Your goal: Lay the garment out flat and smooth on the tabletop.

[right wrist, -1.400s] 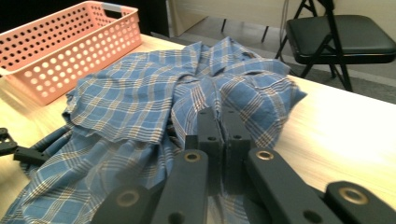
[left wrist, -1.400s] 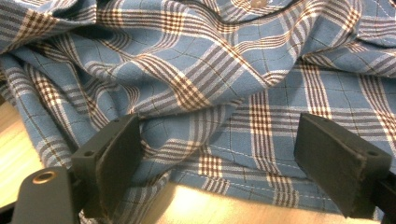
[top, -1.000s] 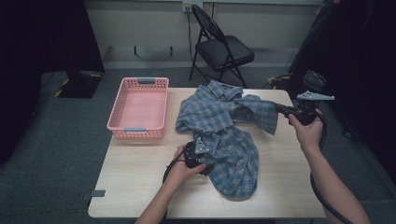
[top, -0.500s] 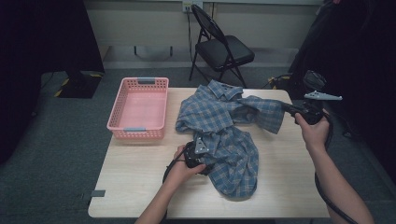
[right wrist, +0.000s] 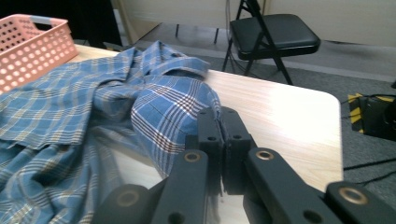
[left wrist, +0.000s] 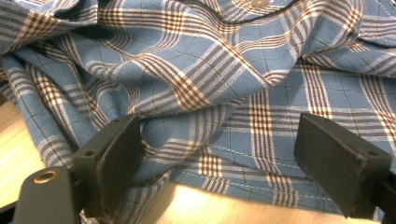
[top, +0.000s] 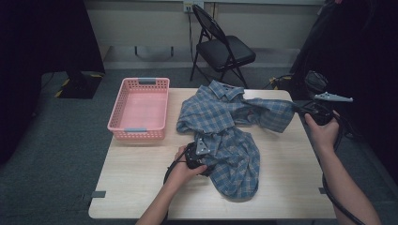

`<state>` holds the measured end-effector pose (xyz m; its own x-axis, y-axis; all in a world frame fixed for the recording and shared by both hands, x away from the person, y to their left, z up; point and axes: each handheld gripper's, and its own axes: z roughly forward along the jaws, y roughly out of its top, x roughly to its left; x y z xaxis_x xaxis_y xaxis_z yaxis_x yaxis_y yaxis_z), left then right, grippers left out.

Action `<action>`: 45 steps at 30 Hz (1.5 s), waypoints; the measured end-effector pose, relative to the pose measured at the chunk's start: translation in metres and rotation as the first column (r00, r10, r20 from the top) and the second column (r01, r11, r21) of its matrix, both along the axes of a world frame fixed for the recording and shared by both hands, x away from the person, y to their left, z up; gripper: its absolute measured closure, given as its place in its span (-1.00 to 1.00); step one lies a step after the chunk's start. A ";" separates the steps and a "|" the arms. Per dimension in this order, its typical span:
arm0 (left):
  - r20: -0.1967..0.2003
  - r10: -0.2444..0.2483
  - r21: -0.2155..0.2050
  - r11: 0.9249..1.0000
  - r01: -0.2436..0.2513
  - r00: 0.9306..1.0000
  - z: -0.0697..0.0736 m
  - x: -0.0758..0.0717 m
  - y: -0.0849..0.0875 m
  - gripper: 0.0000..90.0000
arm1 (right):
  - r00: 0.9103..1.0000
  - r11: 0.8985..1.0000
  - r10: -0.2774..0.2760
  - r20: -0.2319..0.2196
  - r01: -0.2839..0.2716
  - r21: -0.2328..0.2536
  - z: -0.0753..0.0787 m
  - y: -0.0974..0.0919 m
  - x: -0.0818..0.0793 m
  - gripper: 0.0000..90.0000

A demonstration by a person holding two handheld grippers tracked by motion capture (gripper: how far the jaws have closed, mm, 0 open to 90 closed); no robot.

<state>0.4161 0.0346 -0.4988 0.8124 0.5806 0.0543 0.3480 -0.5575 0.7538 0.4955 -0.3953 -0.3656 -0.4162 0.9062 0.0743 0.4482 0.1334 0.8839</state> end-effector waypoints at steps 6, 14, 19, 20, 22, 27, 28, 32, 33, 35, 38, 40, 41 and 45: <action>0.001 -0.007 0.000 1.000 0.007 1.000 0.000 -0.003 -0.001 -0.67 | 0.998 0.998 -0.060 0.001 0.060 -0.020 0.000 -0.021 0.004 0.97; 0.000 -0.013 0.000 1.000 0.013 1.000 0.000 -0.006 -0.002 -0.67 | 0.984 0.982 -0.178 0.011 0.178 -0.063 -0.002 -0.049 0.010 0.65; 0.000 -0.010 -0.001 1.000 0.010 1.000 0.000 -0.006 -0.003 -0.67 | 0.998 0.996 -0.061 0.028 0.062 -0.063 -0.003 -0.020 -0.007 0.13; 0.000 -0.010 -0.001 1.000 0.010 1.000 0.000 -0.006 -0.003 -0.67 | 1.000 0.998 -0.016 0.012 0.017 -0.066 -0.006 -0.010 -0.012 0.04; -0.001 -0.010 -0.001 1.000 0.010 1.000 0.000 -0.006 -0.003 -0.67 | 1.000 0.998 0.017 0.000 -0.017 -0.060 -0.011 -0.002 -0.016 -0.03; -0.001 -0.005 -0.002 1.000 0.005 1.000 0.000 -0.007 -0.003 -0.67 | 0.975 0.981 0.189 -0.114 -0.192 -0.017 -0.061 0.044 -0.044 -0.30; -0.001 -0.005 -0.002 1.000 0.005 1.000 0.000 -0.007 -0.003 -0.67 | 0.972 0.979 0.199 -0.128 -0.202 -0.010 -0.070 0.050 -0.048 -0.31; -0.001 -0.006 -0.002 1.000 0.006 1.000 0.000 -0.007 -0.003 -0.67 | 0.954 0.971 0.234 -0.185 -0.239 -0.004 -0.098 0.065 -0.058 -0.38; -0.002 -0.006 -0.003 1.000 0.006 1.000 0.000 -0.007 -0.003 -0.67 | 0.951 0.968 0.242 -0.195 -0.249 -0.016 -0.105 0.069 -0.061 -0.40; -0.002 -0.006 -0.003 1.000 0.006 1.000 0.000 -0.007 -0.003 -0.67 | 0.950 0.967 0.244 -0.197 -0.253 -0.024 -0.109 0.072 -0.062 -0.41; -0.002 -0.006 -0.003 1.000 0.006 1.000 0.000 -0.007 -0.003 -0.67 | 0.945 0.959 0.260 -0.201 -0.276 -0.057 -0.117 0.081 -0.067 -0.42; -0.001 -0.007 -0.002 1.000 0.007 1.000 0.000 -0.007 -0.003 -0.67 | 0.940 0.954 0.268 -0.211 -0.290 -0.080 -0.123 0.086 -0.070 -0.43; -0.001 -0.006 -0.002 1.000 0.006 1.000 0.000 -0.007 -0.003 -0.67 | 0.939 0.952 0.268 -0.217 -0.293 -0.090 -0.126 0.087 -0.071 -0.44; -0.002 -0.006 -0.003 1.000 0.006 1.000 0.000 -0.007 -0.003 -0.67 | 0.937 0.949 0.269 -0.224 -0.297 -0.106 -0.129 0.088 -0.072 -0.47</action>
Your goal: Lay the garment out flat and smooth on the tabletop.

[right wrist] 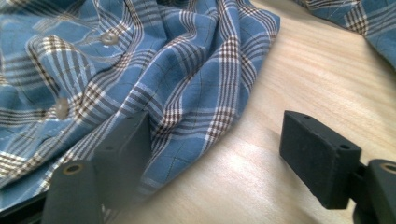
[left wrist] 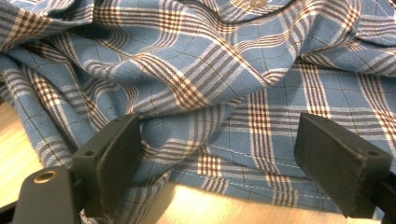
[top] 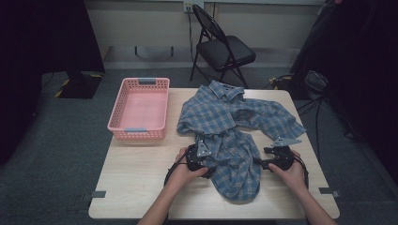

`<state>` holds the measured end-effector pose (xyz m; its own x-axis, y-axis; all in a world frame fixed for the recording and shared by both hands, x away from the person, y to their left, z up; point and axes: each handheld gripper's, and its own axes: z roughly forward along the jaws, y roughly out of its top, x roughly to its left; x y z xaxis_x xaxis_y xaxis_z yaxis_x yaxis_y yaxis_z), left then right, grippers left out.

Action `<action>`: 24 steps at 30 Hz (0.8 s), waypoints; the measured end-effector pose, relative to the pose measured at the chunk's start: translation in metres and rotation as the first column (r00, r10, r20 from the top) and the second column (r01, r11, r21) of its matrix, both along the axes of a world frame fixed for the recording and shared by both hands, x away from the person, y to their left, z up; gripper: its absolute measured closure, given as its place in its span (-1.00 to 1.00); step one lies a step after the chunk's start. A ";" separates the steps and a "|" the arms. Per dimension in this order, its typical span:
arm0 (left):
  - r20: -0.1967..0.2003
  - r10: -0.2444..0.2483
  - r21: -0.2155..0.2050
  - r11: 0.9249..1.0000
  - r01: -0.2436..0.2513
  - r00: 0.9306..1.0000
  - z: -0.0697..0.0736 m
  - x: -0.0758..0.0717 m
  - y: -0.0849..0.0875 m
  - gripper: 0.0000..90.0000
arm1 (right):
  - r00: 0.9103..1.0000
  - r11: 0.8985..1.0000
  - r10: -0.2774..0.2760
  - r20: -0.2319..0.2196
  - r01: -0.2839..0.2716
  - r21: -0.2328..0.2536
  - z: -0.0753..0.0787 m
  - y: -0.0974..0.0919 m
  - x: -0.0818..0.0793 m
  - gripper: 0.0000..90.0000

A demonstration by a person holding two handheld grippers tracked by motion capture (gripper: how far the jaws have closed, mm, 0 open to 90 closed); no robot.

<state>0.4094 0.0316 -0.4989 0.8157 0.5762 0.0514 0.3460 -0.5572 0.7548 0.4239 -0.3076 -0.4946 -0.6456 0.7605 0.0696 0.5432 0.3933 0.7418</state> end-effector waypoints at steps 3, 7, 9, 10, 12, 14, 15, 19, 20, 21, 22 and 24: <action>0.000 -0.001 0.001 1.000 0.001 1.000 0.000 0.000 0.000 -0.67 | 1.000 1.000 0.007 -0.001 -0.007 -0.008 -0.001 0.000 0.000 -0.50; 0.000 -0.001 0.001 1.000 0.001 1.000 0.000 0.000 0.000 -0.67 | 1.000 1.000 0.015 0.020 -0.014 -0.017 -0.003 0.000 -0.001 -0.52; 0.000 0.000 0.000 1.000 0.000 1.000 0.000 0.000 0.000 -0.67 | 0.999 1.000 0.020 0.026 -0.019 -0.024 -0.003 0.000 -0.001 -0.52; -0.001 -0.001 0.001 1.000 0.001 1.000 0.000 0.000 0.000 -0.68 | 0.999 1.000 0.020 0.026 -0.019 -0.025 -0.003 0.000 -0.001 -0.52; -0.001 -0.001 0.000 1.000 0.001 1.000 0.000 0.000 0.000 -0.68 | 0.999 0.999 0.022 0.026 -0.022 -0.025 -0.003 0.000 -0.001 -0.53; -0.002 0.000 -0.001 1.000 0.000 1.000 0.000 0.000 0.000 -0.68 | 0.999 0.999 0.022 0.027 -0.022 -0.027 -0.003 0.000 -0.001 -0.53; -0.001 -0.001 0.000 1.000 0.001 1.000 0.000 0.000 0.000 -0.68 | 0.999 0.999 0.023 0.027 -0.022 -0.027 -0.003 0.000 -0.001 -0.53; -0.002 -0.012 0.005 1.000 0.012 1.000 0.001 0.000 0.002 -0.68 | 0.999 0.999 0.023 0.026 -0.022 -0.025 -0.003 0.000 -0.001 -0.53; -0.002 -0.014 0.008 1.000 0.014 1.000 0.001 0.000 0.002 -0.68 | 0.999 0.999 0.023 0.027 -0.022 -0.025 -0.003 0.000 -0.001 -0.53; -0.002 -0.010 0.004 1.000 0.010 1.000 0.001 -0.001 0.003 -0.67 | 0.999 0.999 0.023 0.026 -0.022 -0.025 -0.003 0.000 -0.001 -0.53; -0.006 -0.006 -0.002 1.000 0.006 1.000 0.002 -0.001 0.003 -0.66 | 0.999 0.999 0.023 0.026 -0.022 -0.025 -0.003 0.000 -0.001 -0.53; -0.012 0.002 -0.007 1.000 -0.002 1.000 0.004 -0.001 0.003 -0.65 | 0.999 0.999 0.022 0.027 -0.022 -0.026 -0.003 0.000 -0.001 -0.53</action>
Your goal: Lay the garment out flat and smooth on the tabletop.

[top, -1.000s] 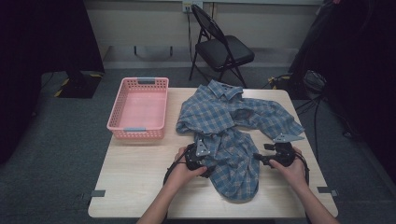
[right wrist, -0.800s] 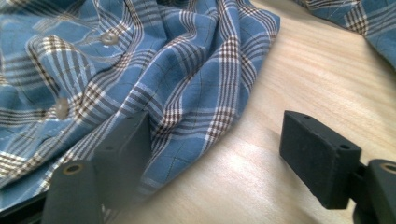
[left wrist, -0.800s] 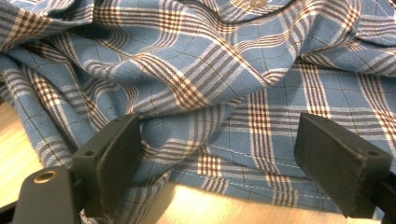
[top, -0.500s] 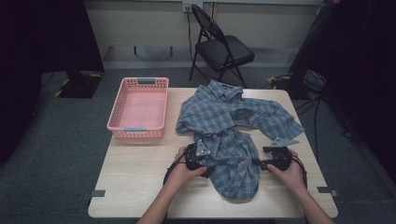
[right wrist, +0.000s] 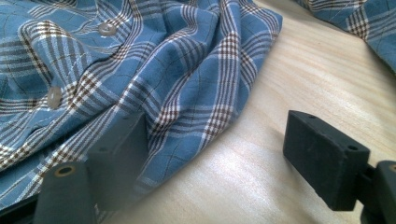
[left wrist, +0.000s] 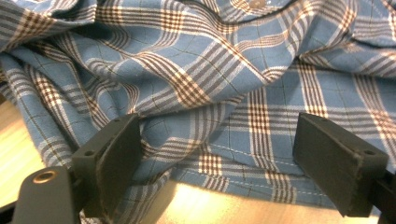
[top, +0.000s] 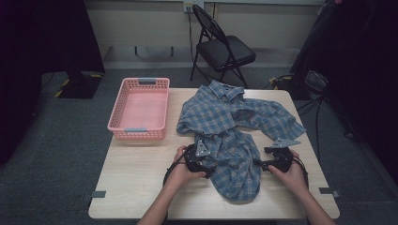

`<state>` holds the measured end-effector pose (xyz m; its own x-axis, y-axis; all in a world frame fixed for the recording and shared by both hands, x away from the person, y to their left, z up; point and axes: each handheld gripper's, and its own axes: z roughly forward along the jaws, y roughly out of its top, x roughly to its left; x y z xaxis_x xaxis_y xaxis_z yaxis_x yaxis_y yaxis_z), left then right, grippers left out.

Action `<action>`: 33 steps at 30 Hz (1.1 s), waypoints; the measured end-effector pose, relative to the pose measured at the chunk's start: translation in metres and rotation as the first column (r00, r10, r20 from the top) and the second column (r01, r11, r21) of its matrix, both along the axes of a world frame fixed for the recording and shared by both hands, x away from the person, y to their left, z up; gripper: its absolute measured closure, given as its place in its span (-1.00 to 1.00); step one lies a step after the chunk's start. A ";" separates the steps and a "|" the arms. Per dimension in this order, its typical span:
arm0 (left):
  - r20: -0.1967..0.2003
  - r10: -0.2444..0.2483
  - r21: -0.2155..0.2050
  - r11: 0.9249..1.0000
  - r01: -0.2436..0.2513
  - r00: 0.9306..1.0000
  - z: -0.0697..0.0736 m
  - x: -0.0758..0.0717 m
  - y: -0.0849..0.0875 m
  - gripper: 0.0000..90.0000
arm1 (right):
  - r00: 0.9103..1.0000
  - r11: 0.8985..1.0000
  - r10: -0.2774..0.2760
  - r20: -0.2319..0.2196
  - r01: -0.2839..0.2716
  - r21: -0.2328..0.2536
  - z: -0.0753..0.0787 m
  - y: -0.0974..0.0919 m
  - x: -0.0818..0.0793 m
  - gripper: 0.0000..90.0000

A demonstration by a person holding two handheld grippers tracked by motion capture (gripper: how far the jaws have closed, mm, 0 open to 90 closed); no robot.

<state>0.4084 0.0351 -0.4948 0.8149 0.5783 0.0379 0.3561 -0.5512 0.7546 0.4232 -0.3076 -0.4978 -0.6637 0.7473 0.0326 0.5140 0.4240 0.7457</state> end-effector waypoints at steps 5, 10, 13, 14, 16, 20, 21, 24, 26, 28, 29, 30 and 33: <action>0.006 0.003 -0.016 1.000 -0.003 1.000 0.017 0.001 0.003 -0.53 | 1.000 1.000 -0.001 0.000 0.001 0.000 0.000 0.000 0.000 -0.53; 0.036 0.053 -0.033 0.998 -0.051 0.998 0.036 0.013 0.003 -0.43 | 1.000 1.000 -0.001 0.000 0.001 0.000 0.000 0.000 0.000 -0.53; 0.046 0.054 -0.031 0.998 -0.052 0.997 0.044 0.024 -0.002 -0.33 | 1.000 1.000 -0.001 0.000 0.001 0.000 0.000 0.000 0.000 -0.53; 0.051 0.055 -0.034 0.998 -0.053 0.997 0.046 0.029 -0.004 -0.30 | 1.000 1.000 -0.001 0.000 0.001 0.000 0.000 0.000 0.000 -0.53; 0.054 0.062 -0.040 0.997 -0.060 0.997 0.049 0.037 -0.008 -0.23 | 1.000 1.000 -0.001 0.000 0.001 0.000 0.000 0.000 0.000 -0.53; 0.057 0.068 -0.036 0.997 -0.066 0.996 0.051 0.053 -0.015 -0.17 | 1.000 1.000 -0.001 0.000 0.001 0.000 0.000 0.000 0.000 -0.53; 0.058 0.070 -0.037 0.997 -0.068 0.996 0.052 0.057 -0.017 -0.14 | 1.000 1.000 -0.001 0.000 0.001 0.000 0.000 0.000 0.000 -0.53; 0.062 0.074 -0.044 0.996 -0.072 0.995 0.053 0.067 -0.021 -0.10 | 1.000 1.000 -0.001 0.000 0.001 0.000 0.000 0.000 0.000 -0.53; 0.068 0.082 -0.037 0.996 -0.079 0.994 0.053 0.074 -0.023 -0.06 | 1.000 1.000 -0.001 0.000 0.001 0.000 0.000 0.000 0.000 -0.53; 0.070 0.088 -0.029 0.996 -0.086 0.994 0.053 0.080 -0.025 -0.05 | 1.000 1.000 -0.001 0.000 0.001 0.000 0.000 0.000 0.000 -0.53; 0.070 0.089 -0.026 0.996 -0.088 0.994 0.053 0.083 -0.026 -0.03 | 1.000 1.000 -0.001 0.000 0.001 0.000 0.000 0.000 0.000 -0.53; 0.067 0.093 -0.032 0.995 -0.091 0.993 0.053 0.085 -0.027 -0.03 | 1.000 1.000 -0.001 0.000 0.001 0.000 0.000 0.000 0.000 -0.53; 0.042 0.099 -0.033 0.995 -0.098 0.994 0.051 0.093 -0.030 -0.02 | 1.000 1.000 -0.001 0.000 0.001 0.000 0.000 0.000 0.000 -0.53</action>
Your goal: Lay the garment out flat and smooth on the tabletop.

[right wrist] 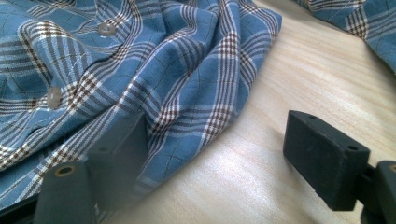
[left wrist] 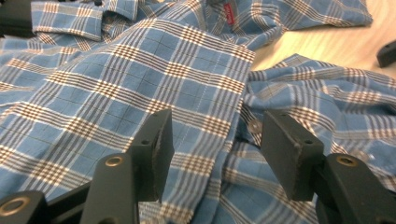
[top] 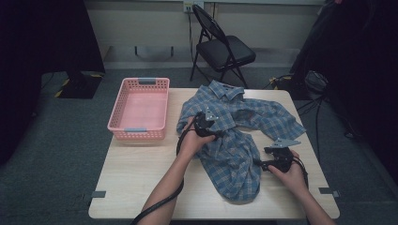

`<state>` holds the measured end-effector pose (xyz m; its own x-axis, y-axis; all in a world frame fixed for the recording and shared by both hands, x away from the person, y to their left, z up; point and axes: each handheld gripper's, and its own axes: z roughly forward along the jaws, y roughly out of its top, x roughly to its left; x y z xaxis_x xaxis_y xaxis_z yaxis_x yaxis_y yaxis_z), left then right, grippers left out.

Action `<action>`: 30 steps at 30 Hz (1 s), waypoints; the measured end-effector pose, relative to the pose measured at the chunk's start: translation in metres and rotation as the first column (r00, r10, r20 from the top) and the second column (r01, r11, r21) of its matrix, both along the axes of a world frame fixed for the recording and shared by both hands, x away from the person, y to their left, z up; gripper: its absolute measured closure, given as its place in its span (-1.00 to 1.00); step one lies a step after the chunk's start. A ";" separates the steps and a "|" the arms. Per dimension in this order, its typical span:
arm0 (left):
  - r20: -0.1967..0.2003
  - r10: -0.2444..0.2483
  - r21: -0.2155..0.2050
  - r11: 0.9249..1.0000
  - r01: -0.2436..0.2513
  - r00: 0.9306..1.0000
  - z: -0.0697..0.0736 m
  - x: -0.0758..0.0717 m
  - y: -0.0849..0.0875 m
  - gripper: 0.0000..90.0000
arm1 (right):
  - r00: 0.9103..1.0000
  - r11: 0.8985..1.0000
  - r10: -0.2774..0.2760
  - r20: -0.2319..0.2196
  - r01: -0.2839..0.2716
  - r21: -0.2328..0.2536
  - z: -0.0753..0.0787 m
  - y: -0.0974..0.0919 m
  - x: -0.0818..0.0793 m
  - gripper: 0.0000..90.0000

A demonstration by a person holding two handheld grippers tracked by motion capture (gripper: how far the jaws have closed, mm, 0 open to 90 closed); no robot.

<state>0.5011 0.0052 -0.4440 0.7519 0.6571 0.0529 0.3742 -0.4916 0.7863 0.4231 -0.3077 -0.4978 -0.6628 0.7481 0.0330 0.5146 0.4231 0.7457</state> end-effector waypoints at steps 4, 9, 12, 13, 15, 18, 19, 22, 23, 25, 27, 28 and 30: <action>-0.025 0.011 0.024 1.000 -0.010 1.000 -0.006 0.006 -0.004 -0.04 | 1.000 1.000 0.000 0.000 0.000 0.000 0.000 0.000 0.000 -0.53; -0.028 -0.003 0.045 0.999 0.004 1.000 -0.011 0.011 -0.014 -0.03 | 1.000 1.000 0.000 0.000 0.000 0.000 0.000 0.000 0.000 -0.53; -0.019 -0.002 0.068 0.998 0.003 1.000 -0.014 0.014 -0.018 0.03 | 1.000 1.000 0.000 0.000 0.000 0.000 0.000 0.000 0.000 -0.53; -0.021 0.002 0.064 0.998 -0.001 1.000 -0.015 0.015 -0.019 0.03 | 1.000 1.000 0.000 0.000 0.000 0.000 0.000 0.000 0.000 -0.53; -0.017 -0.005 0.083 0.997 0.007 1.000 -0.016 0.017 -0.020 0.11 | 1.000 1.000 0.000 0.000 0.000 0.001 0.000 0.000 0.000 -0.53; -0.024 -0.007 0.080 0.997 0.008 1.000 -0.018 0.018 -0.021 0.25 | 1.000 1.000 0.000 -0.001 0.000 0.002 0.000 0.000 0.000 -0.53; -0.025 -0.011 0.095 0.995 0.013 1.000 -0.019 0.018 -0.021 0.31 | 1.000 1.000 0.000 -0.001 0.000 0.002 0.000 0.000 0.000 -0.53; -0.030 -0.008 0.099 0.995 0.011 1.000 -0.019 0.019 -0.020 0.45 | 1.000 1.000 0.000 0.000 0.000 0.002 0.000 0.000 0.000 -0.53; -0.034 -0.001 0.092 0.996 0.004 0.999 -0.018 0.020 -0.020 0.52 | 1.000 1.000 0.000 -0.001 0.000 0.002 0.000 0.000 0.000 -0.53; -0.034 0.002 0.091 0.996 0.001 0.999 -0.018 0.021 -0.019 0.63 | 1.000 1.000 0.000 -0.001 0.000 0.002 0.000 0.000 0.000 -0.53; -0.032 0.009 0.083 0.997 -0.006 0.999 -0.016 0.021 -0.017 0.76 | 1.000 1.000 0.000 -0.001 0.000 0.002 0.000 0.000 0.000 -0.53; -0.030 0.009 0.071 0.997 -0.007 1.000 -0.014 0.022 -0.016 0.81 | 1.000 1.000 0.000 -0.001 0.000 0.002 0.000 0.000 0.000 -0.53; -0.027 0.022 0.057 0.998 -0.021 0.999 -0.010 0.022 -0.013 0.90 | 1.000 1.000 0.000 -0.001 0.000 0.003 0.000 0.000 0.000 -0.53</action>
<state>0.5226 -0.0080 -0.4538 0.7392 0.6698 0.0703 0.4064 -0.5269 0.7465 0.4233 -0.3079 -0.4978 -0.6629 0.7479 0.0361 0.5156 0.4210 0.7462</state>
